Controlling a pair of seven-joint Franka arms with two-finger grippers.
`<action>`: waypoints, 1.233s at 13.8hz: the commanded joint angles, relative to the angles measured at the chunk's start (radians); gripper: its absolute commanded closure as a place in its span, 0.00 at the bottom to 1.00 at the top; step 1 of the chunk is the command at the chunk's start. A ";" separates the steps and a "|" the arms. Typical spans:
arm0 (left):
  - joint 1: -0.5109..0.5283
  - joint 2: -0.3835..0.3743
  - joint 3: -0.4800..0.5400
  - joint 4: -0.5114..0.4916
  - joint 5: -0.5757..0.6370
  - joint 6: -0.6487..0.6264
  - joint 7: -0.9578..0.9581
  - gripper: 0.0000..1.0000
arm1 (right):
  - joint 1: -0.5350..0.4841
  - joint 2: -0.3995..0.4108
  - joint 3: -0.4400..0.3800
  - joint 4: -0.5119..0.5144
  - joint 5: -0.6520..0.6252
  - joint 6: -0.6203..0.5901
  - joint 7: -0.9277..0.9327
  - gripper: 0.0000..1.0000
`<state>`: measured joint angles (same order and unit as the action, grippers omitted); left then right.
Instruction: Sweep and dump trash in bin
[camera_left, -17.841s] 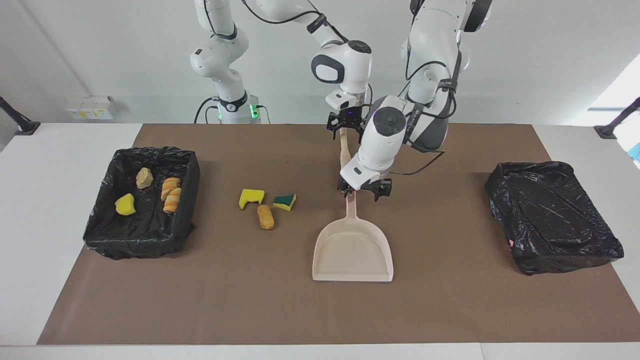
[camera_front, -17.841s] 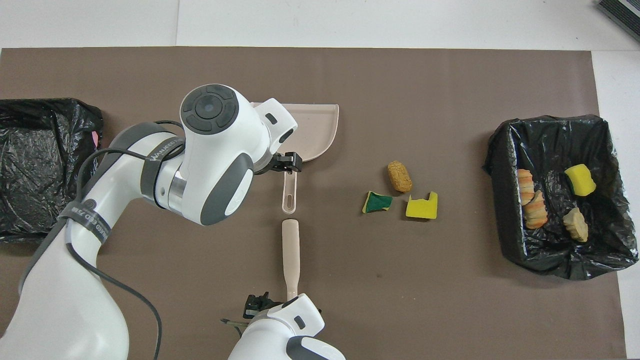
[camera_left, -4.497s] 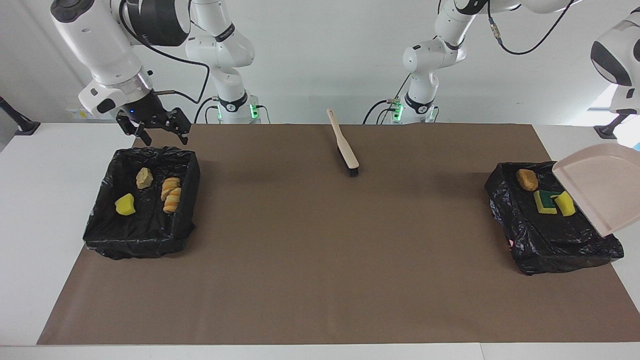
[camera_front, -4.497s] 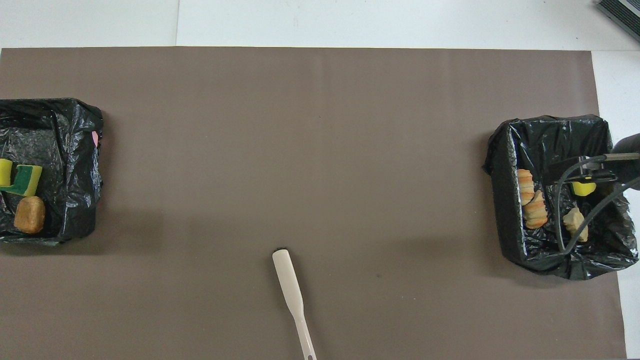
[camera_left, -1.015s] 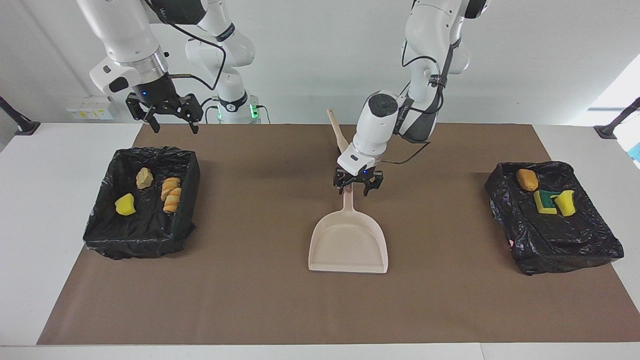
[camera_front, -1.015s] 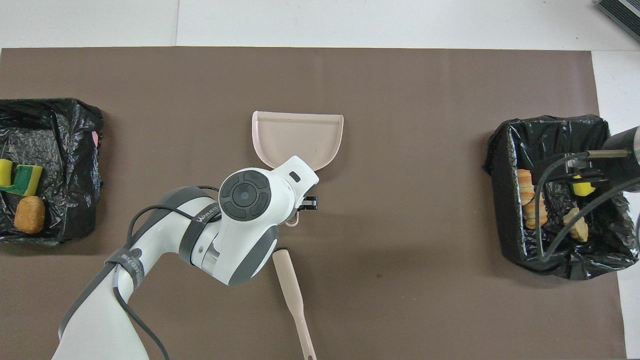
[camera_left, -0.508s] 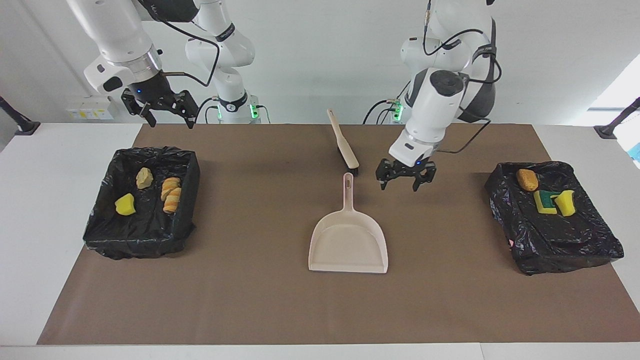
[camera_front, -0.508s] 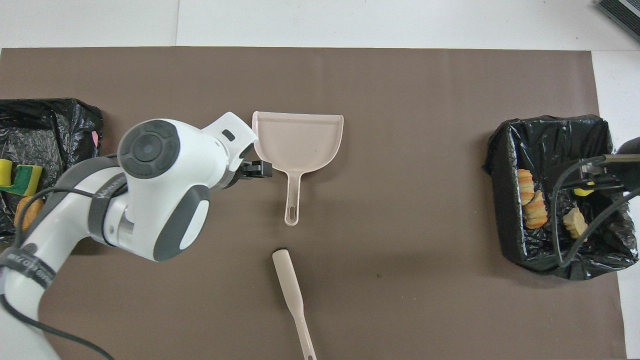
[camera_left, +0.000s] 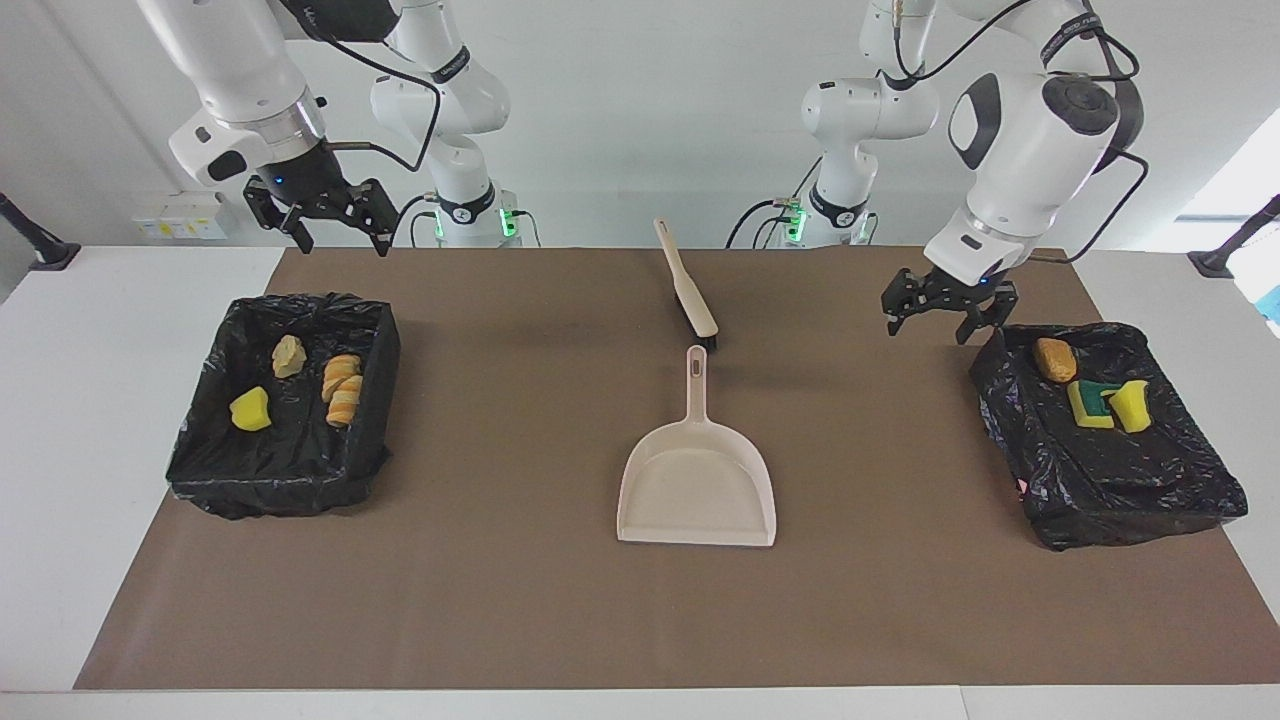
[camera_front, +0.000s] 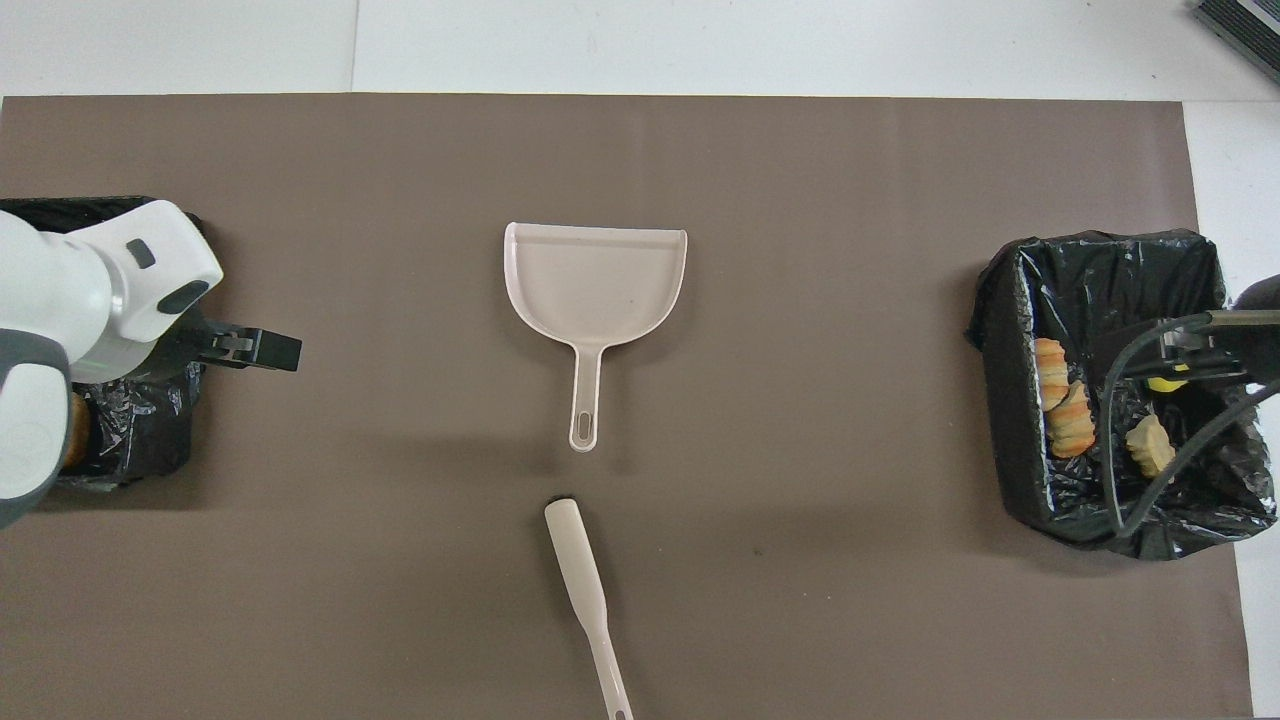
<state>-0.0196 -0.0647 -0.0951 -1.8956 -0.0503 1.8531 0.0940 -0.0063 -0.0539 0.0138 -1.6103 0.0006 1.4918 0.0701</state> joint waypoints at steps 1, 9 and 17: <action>0.062 -0.026 -0.009 0.085 0.004 -0.139 0.064 0.00 | -0.012 -0.023 -0.002 -0.025 0.015 0.004 -0.007 0.00; 0.079 -0.014 -0.009 0.316 -0.008 -0.302 0.053 0.00 | -0.009 -0.040 0.002 -0.054 -0.002 0.045 0.005 0.00; 0.076 -0.015 -0.005 0.323 -0.008 -0.377 0.053 0.00 | -0.018 -0.035 0.002 -0.049 -0.001 0.047 -0.001 0.00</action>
<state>0.0482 -0.0888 -0.0949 -1.6063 -0.0517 1.5383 0.1507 -0.0114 -0.0637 0.0084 -1.6249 -0.0002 1.5102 0.0701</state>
